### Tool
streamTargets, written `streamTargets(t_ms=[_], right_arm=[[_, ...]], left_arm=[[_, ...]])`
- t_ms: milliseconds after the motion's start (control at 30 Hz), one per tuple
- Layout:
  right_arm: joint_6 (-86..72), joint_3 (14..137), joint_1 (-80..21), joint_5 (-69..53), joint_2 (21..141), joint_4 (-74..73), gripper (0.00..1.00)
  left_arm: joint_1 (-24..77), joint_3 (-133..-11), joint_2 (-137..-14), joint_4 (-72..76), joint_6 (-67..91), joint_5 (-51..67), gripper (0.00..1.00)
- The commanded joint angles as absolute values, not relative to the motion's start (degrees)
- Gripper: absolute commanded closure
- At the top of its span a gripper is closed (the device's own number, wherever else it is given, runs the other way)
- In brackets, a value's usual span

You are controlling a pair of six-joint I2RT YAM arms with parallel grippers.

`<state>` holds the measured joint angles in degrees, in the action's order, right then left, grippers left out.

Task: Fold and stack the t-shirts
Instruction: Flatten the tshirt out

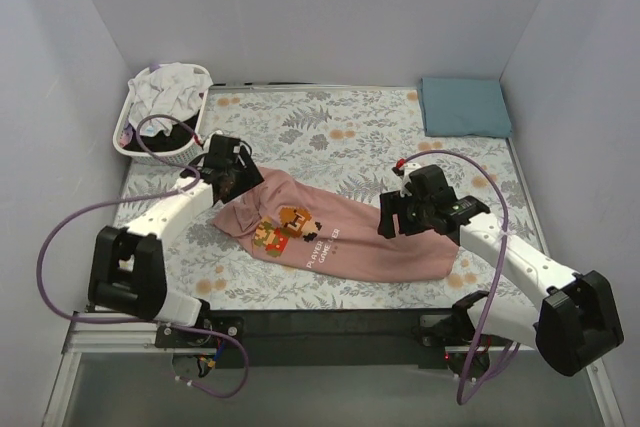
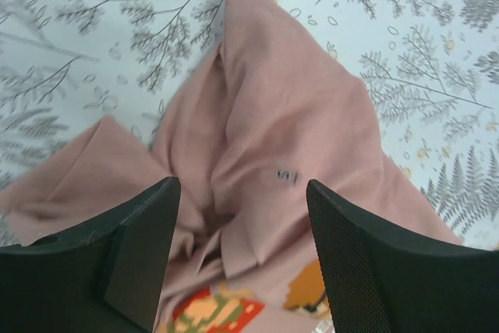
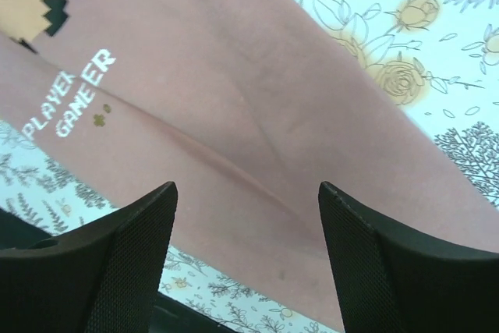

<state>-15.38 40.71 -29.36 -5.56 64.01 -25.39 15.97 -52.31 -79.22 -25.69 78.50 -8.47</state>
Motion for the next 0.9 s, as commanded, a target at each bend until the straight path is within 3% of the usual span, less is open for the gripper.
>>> streamTargets(t_ms=[0, 167, 400, 500, 600, 700, 733, 767, 867], right_arm=[[-14.1, 42.3, -29.1, -0.5, 66.5, -26.4, 0.19], [-13.7, 42.9, -24.6, 4.5, 69.9, -26.2, 0.11], [-7.2, 44.5, -22.0, -4.2, 78.6, -20.0, 0.14], [-6.0, 45.3, -21.8, -5.5, 82.3, -18.7, 0.17], [-5.4, 45.6, -21.9, -5.4, 84.8, -18.0, 0.24], [-4.4, 46.5, -21.8, -4.7, 86.3, -17.8, 0.53], [-4.3, 47.0, -21.8, -3.4, 86.6, -17.8, 0.84], [-4.3, 47.6, -21.8, -2.5, 86.5, -18.1, 0.98], [-3.2, 53.2, -21.8, 3.8, 83.9, -21.1, 0.99]], left_arm=[[15.0, -57.1, -86.3, -21.1, 74.8, -6.8, 0.35], [14.8, -63.5, -97.4, -20.7, 71.1, -6.3, 0.32], [14.8, -63.5, -101.9, -19.8, 69.1, -7.2, 0.36], [14.8, -62.3, -102.4, -18.7, 68.6, -7.2, 0.42], [14.9, -61.5, -102.5, -18.0, 68.1, -7.5, 0.60], [14.8, -62.3, -102.0, -18.1, 67.5, -8.5, 0.84], [14.9, -62.7, -101.2, -18.2, 67.2, -9.0, 0.92], [14.7, -63.5, -100.6, -18.5, 67.0, -9.4, 1.00], [14.0, -69.8, -98.6, -22.0, 66.2, -12.7, 1.00]])
